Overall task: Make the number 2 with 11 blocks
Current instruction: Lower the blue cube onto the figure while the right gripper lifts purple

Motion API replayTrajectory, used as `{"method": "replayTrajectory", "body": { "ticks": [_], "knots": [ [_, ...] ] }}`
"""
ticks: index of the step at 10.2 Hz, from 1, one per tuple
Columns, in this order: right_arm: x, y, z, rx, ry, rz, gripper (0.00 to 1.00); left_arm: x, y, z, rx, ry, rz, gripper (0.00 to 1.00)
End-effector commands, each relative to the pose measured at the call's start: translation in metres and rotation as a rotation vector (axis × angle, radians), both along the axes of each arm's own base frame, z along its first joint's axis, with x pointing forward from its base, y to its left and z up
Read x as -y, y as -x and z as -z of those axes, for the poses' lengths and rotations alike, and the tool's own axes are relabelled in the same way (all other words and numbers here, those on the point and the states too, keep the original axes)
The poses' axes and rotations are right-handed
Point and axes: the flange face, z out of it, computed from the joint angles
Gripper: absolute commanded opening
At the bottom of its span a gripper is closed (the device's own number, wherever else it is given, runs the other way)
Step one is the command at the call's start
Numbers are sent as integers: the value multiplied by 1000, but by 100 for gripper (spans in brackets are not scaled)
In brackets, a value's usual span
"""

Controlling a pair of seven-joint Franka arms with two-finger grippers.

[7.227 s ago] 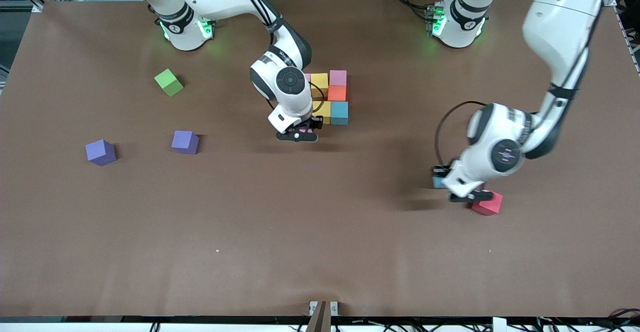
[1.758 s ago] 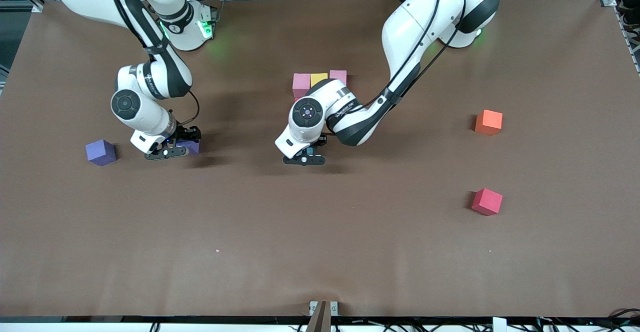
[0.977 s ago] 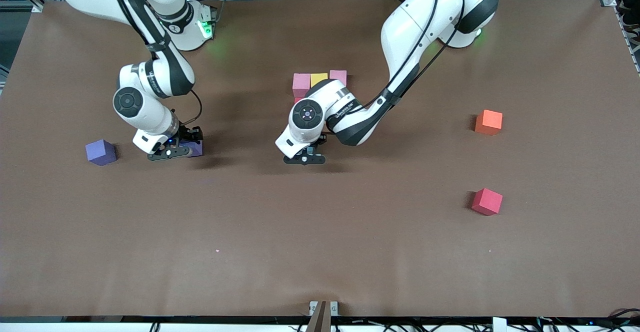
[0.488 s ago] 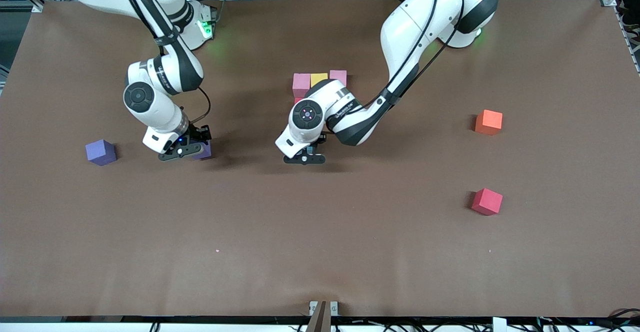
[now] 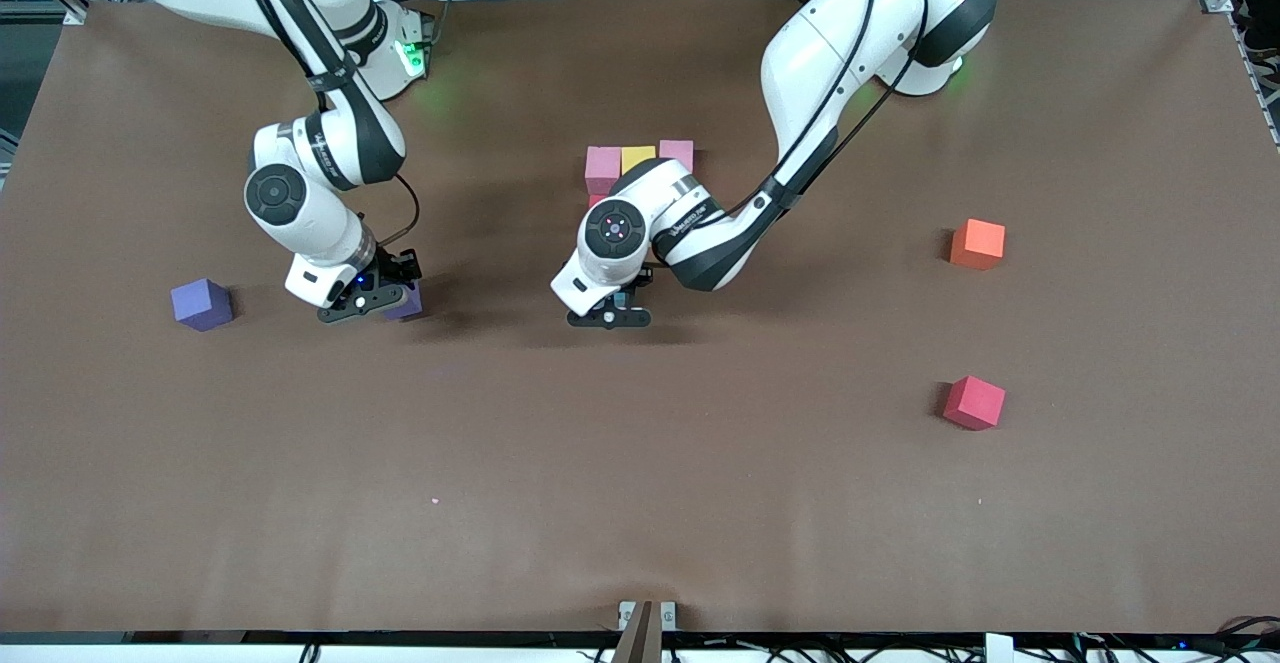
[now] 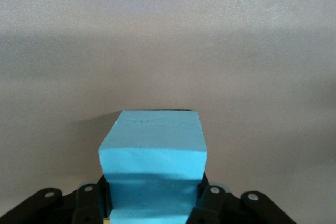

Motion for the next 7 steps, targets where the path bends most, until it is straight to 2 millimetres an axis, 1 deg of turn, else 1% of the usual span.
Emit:
{"method": "replayTrajectory", "body": {
  "ticks": [1, 3, 4, 5, 6, 7],
  "knots": [
    [1, 1, -7, 11, 3, -14, 41, 0, 0, 2, -6, -10, 7, 100],
    [1, 1, -7, 11, 3, -14, 41, -1, -3, -7, 3, -2, 4, 100],
    [0, 1, -7, 11, 3, -16, 41, 4, -2, -16, 13, 16, 5, 100],
    [0, 1, -7, 11, 3, -17, 41, 9, -1, -34, 27, 36, 3, 100],
    [-2, -2, -10, 20, 1, -31, 41, 7, -8, -65, 59, 59, -4, 100],
    [-8, -4, -14, 28, -1, -52, 41, 0, -16, -96, 83, 71, -15, 100]
  ]
}}
